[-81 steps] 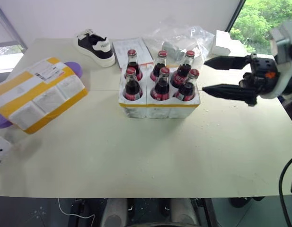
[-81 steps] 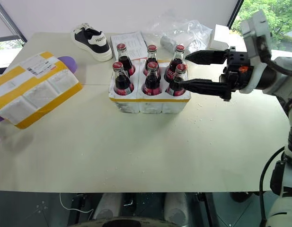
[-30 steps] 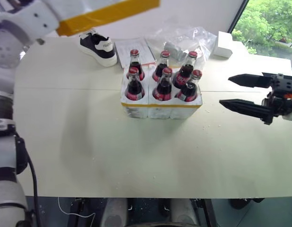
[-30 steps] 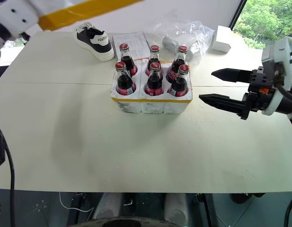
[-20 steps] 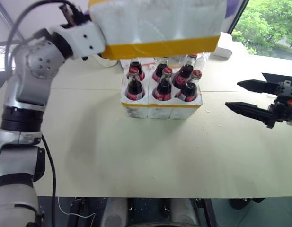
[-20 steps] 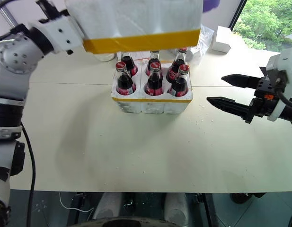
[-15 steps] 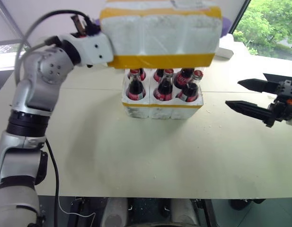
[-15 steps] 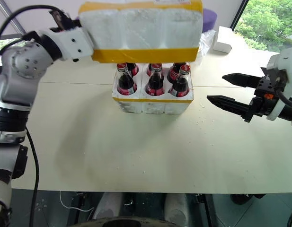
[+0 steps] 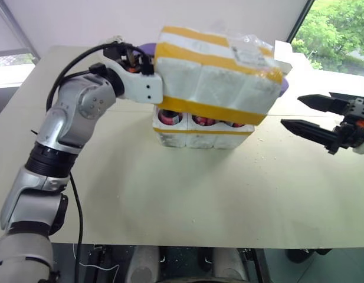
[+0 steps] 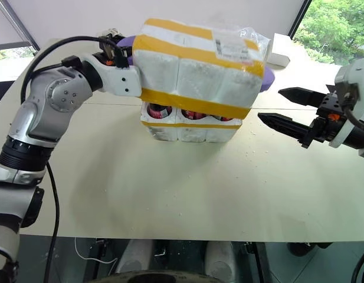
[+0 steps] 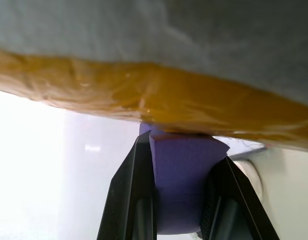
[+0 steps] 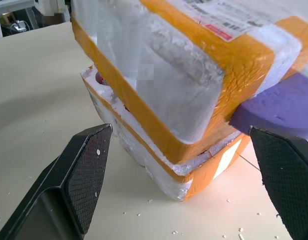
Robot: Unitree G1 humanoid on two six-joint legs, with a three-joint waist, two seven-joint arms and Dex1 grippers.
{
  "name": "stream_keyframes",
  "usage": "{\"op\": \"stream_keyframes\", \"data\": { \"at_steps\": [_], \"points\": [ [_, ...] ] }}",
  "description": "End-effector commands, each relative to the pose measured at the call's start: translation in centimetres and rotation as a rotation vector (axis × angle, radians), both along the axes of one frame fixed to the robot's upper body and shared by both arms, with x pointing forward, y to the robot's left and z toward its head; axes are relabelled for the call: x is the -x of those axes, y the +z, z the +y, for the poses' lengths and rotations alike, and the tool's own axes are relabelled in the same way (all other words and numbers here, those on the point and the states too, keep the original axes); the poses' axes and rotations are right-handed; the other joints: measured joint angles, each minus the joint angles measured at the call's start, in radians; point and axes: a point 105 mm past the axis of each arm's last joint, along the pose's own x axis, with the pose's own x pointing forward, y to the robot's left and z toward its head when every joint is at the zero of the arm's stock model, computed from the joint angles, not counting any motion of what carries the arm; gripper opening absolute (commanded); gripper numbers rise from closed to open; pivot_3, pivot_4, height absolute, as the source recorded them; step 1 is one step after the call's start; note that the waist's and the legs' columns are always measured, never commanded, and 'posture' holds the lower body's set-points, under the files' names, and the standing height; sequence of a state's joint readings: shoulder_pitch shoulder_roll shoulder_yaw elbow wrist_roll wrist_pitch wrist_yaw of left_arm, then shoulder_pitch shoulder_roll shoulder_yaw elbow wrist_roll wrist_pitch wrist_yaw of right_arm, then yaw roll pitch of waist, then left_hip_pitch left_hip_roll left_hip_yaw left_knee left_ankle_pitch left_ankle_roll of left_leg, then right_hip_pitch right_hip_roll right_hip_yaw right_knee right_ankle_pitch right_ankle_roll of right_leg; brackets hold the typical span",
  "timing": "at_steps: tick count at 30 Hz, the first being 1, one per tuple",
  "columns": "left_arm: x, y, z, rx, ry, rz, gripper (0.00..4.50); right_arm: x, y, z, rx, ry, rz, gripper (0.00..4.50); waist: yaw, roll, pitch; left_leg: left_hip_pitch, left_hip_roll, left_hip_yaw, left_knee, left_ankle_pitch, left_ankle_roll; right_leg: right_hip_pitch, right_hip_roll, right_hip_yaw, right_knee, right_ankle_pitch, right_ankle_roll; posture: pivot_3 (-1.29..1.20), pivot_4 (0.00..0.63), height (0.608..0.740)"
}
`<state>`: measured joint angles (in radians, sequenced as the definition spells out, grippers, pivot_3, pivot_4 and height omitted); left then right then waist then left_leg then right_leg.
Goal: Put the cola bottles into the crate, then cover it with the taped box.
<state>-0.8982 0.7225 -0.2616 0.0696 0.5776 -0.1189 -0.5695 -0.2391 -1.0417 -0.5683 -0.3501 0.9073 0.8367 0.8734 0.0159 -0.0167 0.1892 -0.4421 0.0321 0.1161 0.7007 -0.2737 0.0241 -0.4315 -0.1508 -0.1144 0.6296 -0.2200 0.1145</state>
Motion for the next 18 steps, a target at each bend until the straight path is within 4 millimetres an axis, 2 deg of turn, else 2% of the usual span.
{"op": "stream_keyframes", "data": {
  "at_steps": [1,4,9,13,16,18],
  "points": [
    [0.6,0.3,0.2,-0.021,-0.004,-0.025,2.45,0.6,1.1,-0.4,0.012,-0.011,-0.062,4.50,-0.001,0.000,0.000,0.000,0.000,0.000,0.000,0.000,0.000,0.000,0.000,0.000,0.000,0.000,0.000,0.00,0.150,0.740],
    [0.8,-1.1,1.2,-0.030,0.014,0.016,3.92,0.7,0.8,-0.5,0.023,-0.015,-0.052,4.50,-0.002,0.000,0.000,0.000,0.000,-0.002,0.000,0.000,0.000,0.000,0.000,0.000,0.000,0.000,0.000,0.00,0.150,0.740],
    [2.3,-2.0,3.4,0.104,-0.016,0.128,3.92,0.7,0.6,-1.1,0.033,-0.025,-0.043,4.50,-0.004,0.000,0.000,0.000,0.000,-0.002,0.000,0.000,0.000,0.000,0.000,0.000,0.000,0.000,0.000,0.00,0.150,0.740],
    [3.6,-2.2,5.4,0.342,-0.096,0.306,3.92,0.5,0.4,-1.4,0.036,-0.026,-0.030,4.50,-0.003,0.000,0.000,0.001,0.001,-0.003,0.000,0.000,0.000,0.000,0.000,0.000,0.000,0.000,0.000,0.00,0.150,0.740],
    [4.3,-1.8,7.1,0.605,-0.171,0.530,3.92,0.1,0.2,-1.4,0.041,-0.015,-0.019,4.50,-0.002,0.000,0.000,0.001,0.001,-0.004,0.001,0.000,0.000,0.001,0.000,0.000,0.000,0.000,0.000,0.00,0.150,0.740],
    [5.7,-1.8,8.4,0.827,-0.226,0.834,3.92,-0.2,0.1,-1.4,0.042,-0.006,-0.011,4.50,-0.006,0.001,0.000,0.001,0.001,-0.004,0.001,0.000,0.000,0.001,0.000,0.000,0.001,0.000,0.000,0.00,0.150,0.740]
  ]
}}
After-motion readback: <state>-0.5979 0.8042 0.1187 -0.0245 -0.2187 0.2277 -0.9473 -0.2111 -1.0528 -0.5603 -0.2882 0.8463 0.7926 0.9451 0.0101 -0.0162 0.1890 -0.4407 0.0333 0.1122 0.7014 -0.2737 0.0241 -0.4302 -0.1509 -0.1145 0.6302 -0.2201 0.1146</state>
